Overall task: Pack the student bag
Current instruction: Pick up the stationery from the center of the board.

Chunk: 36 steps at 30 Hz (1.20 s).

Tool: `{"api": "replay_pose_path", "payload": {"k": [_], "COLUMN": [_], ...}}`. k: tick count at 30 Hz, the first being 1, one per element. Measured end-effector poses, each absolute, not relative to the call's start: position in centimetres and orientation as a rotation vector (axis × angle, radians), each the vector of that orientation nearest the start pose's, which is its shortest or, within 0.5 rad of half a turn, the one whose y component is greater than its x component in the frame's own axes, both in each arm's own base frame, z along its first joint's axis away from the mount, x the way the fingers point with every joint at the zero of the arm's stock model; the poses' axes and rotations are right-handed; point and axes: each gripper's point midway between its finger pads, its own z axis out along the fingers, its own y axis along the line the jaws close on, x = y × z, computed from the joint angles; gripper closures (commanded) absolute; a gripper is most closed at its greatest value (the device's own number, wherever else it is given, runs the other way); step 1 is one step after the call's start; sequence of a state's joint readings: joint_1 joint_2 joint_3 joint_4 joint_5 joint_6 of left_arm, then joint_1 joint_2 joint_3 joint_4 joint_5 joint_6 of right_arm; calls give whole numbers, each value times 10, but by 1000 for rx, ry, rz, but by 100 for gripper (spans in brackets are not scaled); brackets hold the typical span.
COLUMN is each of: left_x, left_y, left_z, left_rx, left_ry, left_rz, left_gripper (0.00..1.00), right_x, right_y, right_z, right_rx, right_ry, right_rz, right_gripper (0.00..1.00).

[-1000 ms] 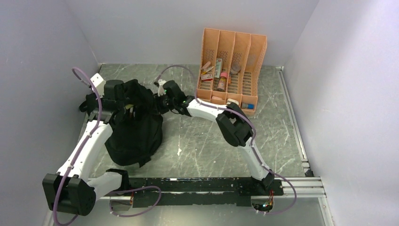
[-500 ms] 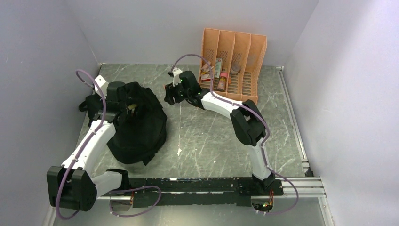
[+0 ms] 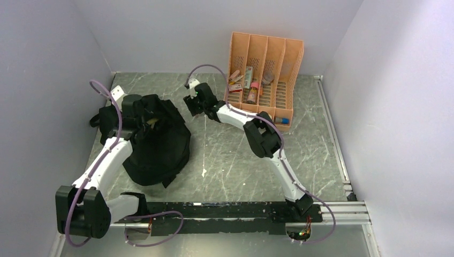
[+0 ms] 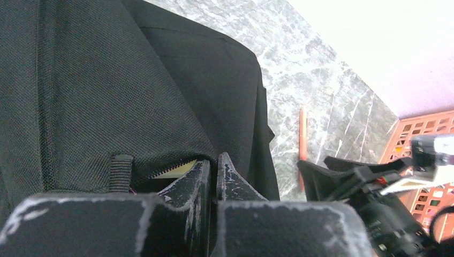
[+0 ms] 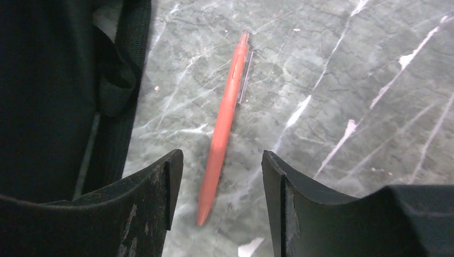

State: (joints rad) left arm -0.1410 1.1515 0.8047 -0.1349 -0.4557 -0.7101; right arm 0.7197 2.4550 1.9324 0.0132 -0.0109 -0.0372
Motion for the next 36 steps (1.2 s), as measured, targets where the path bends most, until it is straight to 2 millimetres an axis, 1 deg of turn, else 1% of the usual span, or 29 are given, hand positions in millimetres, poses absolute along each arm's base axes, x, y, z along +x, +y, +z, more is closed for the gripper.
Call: {"api": "replay_pose_path", "payload": {"k": [3, 8, 9, 11, 13, 16, 21, 25, 28, 32, 34, 36], "left_x": [369, 369, 369, 369, 369, 370, 370, 372, 376, 384, 388, 389], "left_y": [0, -1, -1, -2, -3, -4, -6, -9, -17, -34, -47, -57], "left_z": [187, 187, 187, 187, 187, 187, 186, 184, 181, 171, 164, 161], "left_rx": [-815, -809, -808, -806, -803, -793, -786, -772, -727, -654, -611, -572], "left_ry": [1827, 1831, 1831, 1833, 1836, 1840, 1845, 1856, 1881, 1936, 1970, 1990], "left_rz": [-82, -89, -91, -95, -98, -104, -115, -127, -154, -207, -237, -259], "left_gripper": [95, 95, 95, 95, 95, 95, 95, 95, 95, 95, 95, 95], "right_x": [505, 512, 513, 514, 516, 517, 517, 516, 509, 481, 463, 450], "right_y": [441, 444, 443, 441, 440, 439, 440, 440, 433, 412, 398, 386], "right_z": [36, 31, 30, 30, 29, 24, 24, 23, 24, 31, 46, 74], "right_rx": [-798, -795, -795, -790, -787, -784, -780, -765, -747, -704, -669, -623], "right_ry": [1964, 1956, 1956, 1956, 1957, 1960, 1959, 1951, 1959, 2008, 2010, 1977], "right_rz": [406, 386, 380, 364, 351, 342, 347, 360, 369, 393, 415, 438], "right_gripper": [42, 51, 54, 64, 70, 81, 99, 100, 100, 100, 100, 100]}}
